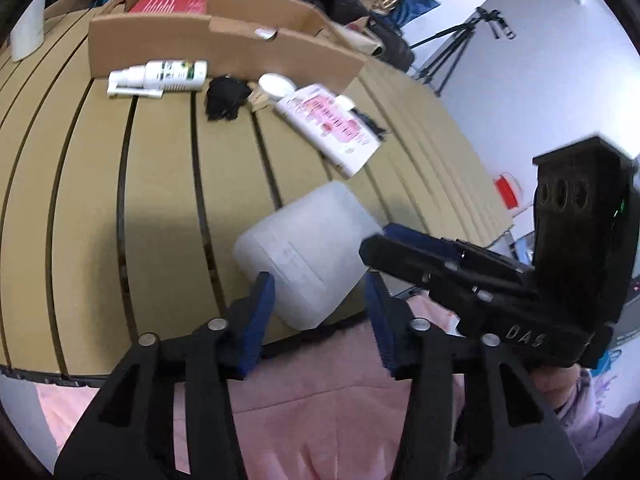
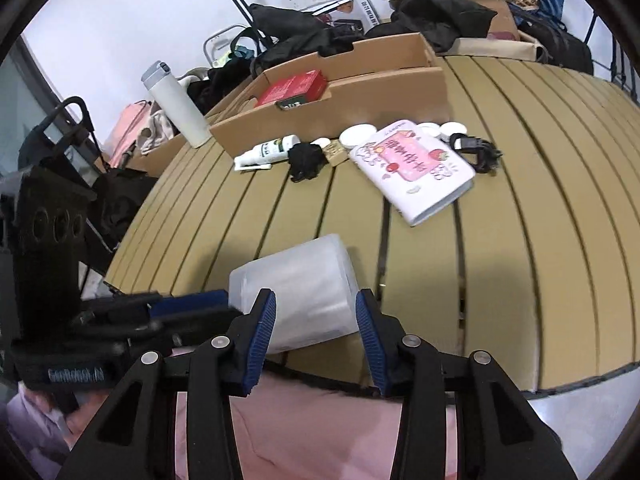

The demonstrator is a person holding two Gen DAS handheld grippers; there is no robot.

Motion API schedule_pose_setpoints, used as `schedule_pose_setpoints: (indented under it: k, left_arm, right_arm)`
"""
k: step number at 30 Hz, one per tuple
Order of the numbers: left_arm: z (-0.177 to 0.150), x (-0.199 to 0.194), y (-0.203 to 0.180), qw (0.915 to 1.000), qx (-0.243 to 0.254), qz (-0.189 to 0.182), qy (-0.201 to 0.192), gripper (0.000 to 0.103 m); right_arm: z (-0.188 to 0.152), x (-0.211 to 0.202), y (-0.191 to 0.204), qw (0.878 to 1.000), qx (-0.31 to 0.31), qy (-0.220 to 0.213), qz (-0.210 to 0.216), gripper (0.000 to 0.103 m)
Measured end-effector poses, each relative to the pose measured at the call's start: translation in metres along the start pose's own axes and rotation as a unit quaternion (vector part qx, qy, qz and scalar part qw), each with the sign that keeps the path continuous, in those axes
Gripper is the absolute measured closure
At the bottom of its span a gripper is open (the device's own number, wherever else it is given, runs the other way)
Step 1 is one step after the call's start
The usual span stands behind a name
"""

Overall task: Organize objects
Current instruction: 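Grasp the white plastic container with the right tool, then carry the white container into the tray beside the red box and release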

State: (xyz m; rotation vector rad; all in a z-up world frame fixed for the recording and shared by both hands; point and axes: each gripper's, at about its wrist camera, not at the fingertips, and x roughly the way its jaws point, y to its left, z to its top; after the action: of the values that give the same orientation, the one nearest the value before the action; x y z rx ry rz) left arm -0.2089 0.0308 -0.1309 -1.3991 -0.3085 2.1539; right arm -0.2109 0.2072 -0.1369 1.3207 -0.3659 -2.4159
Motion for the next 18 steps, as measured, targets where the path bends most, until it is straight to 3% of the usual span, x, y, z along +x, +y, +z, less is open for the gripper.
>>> schedule_pose_setpoints:
  k: [3,5,9,11,14,18]
  left_arm:
    - [0.0,0.013,0.006,0.9996,-0.009,0.019,0.02,0.06]
    - [0.003,0.013,0.012,0.9995,-0.021,0.012,0.02,0.064]
    - [0.024,-0.011,0.005,0.9997,-0.019,0.002,-0.013,0.075]
    - [0.055,-0.028,-0.003,0.9991,0.002,-0.011,-0.04,0.075]
    - [0.122,-0.037,-0.008,0.9965,0.028,0.001,-0.079,0.075]
    - [0.217,-0.016,0.005,0.9958,0.031,0.006,-0.086,0.075]
  right_arm:
    - [0.003,0.017,-0.011,0.999,0.034,0.012,0.038,0.056]
    - [0.005,0.022,-0.016,0.997,0.05,0.016,0.06,0.056]
    - [0.017,0.013,-0.01,0.997,0.047,0.007,0.057,0.06]
    - [0.039,-0.002,-0.004,0.998,0.035,-0.021,0.041,0.061]
    - [0.089,-0.007,-0.003,0.998,0.03,-0.042,0.046,0.061]
    - [0.178,0.005,-0.005,0.997,-0.004,-0.073,0.022,0.061]
